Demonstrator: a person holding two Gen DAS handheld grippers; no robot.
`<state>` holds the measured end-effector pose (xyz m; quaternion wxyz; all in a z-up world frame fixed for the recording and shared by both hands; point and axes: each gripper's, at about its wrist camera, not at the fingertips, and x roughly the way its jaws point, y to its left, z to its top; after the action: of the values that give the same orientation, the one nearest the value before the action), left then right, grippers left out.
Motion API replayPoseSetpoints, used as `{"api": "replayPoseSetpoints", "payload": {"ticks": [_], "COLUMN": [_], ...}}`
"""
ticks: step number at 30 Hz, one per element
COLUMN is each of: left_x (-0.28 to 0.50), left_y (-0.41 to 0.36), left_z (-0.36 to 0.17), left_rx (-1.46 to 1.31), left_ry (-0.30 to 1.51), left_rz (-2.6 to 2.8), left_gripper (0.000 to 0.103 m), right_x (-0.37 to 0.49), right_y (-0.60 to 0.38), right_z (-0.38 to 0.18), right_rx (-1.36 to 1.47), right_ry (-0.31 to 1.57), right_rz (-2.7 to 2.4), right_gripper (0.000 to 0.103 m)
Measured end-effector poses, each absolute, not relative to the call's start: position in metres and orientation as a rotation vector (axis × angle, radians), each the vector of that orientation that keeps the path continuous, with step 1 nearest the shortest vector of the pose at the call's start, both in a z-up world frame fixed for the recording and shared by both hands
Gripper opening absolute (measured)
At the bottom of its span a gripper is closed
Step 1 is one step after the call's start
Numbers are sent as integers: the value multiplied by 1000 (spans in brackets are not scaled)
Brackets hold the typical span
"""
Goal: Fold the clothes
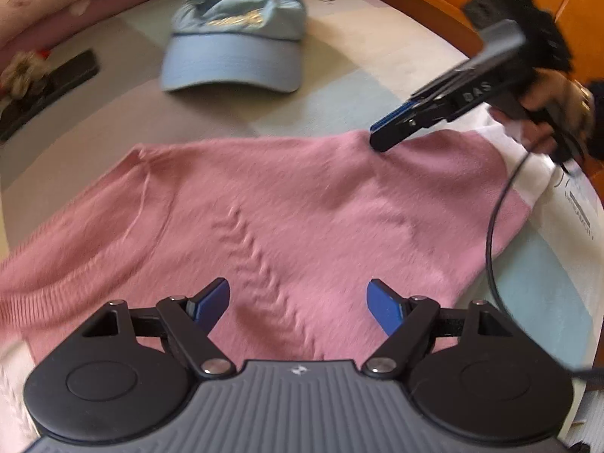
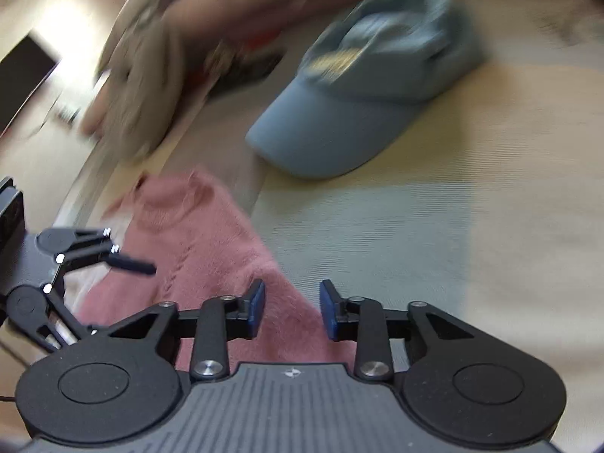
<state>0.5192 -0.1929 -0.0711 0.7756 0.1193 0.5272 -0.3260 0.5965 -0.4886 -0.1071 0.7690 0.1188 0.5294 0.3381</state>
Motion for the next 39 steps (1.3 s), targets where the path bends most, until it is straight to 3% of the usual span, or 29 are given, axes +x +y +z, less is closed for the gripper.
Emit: {"api": "replayPoseSetpoints", "payload": {"ticks": [8,12,15,19,24,27,39], "left_x": [521,525,526,528,527,527,529], "left_y": [-173,-173,-175,-171,-175,-177,-172], "left_z": [-81,-85,-86,-87,-89,-88,-72], "left_rx": [145,136,146,132,118,123,3], "left_ry": [1149,1150,1144,1139,1124,1124,1114], "left_rz": [-658,-661,-675,-696,-691,-682,-629], "left_gripper": [80,80,80,81,86,86,86], "right_x": [639,654,658,645,634,628,618], "right_y": [-465,-447,-449,-475,-463,-450,-458], "right_z": [-113,-126,-128,-136,-134,-125,-100], "right_rx": [171,268,283,356,387,310,205], "right_ry": [1339,1371,1397,1474,1418,1373,1264], "right_rz": [958,1020,1032,1009,963,928,679], "right_gripper": [40,40,33,32,32,20,20]}}
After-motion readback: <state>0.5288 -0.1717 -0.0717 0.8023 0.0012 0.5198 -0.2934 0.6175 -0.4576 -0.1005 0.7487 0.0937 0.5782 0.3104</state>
